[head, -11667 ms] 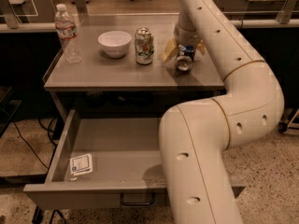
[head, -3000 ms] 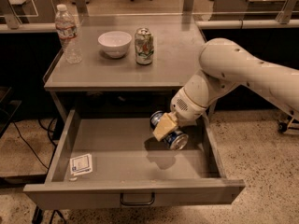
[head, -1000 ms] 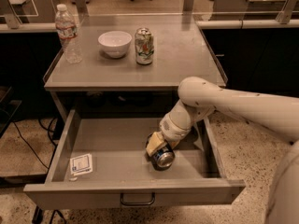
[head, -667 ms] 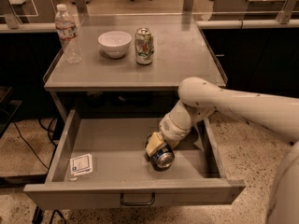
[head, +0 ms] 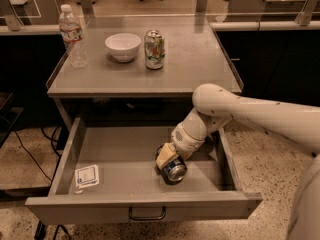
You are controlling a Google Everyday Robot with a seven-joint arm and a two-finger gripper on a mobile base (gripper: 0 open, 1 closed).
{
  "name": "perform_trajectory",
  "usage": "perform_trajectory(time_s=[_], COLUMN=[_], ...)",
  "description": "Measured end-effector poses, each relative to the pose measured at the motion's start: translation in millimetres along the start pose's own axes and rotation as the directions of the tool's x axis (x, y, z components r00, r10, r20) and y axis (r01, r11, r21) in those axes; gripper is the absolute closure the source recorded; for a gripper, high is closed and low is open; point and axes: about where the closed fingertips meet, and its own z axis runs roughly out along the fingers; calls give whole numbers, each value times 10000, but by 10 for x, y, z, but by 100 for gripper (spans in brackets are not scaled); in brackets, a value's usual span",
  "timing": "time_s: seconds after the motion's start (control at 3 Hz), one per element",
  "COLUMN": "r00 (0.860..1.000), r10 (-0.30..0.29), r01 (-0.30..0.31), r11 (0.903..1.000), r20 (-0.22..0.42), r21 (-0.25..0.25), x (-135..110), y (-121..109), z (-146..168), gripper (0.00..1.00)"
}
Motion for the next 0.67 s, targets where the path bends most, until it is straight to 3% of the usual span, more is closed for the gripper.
perform_trajectory(time_s=[0.67], r00=[10000], r10=[0], r01=[0], r11=[10000], r20=[-1], r21=[0], x=[0], y=[0], z=[0], gripper=[35])
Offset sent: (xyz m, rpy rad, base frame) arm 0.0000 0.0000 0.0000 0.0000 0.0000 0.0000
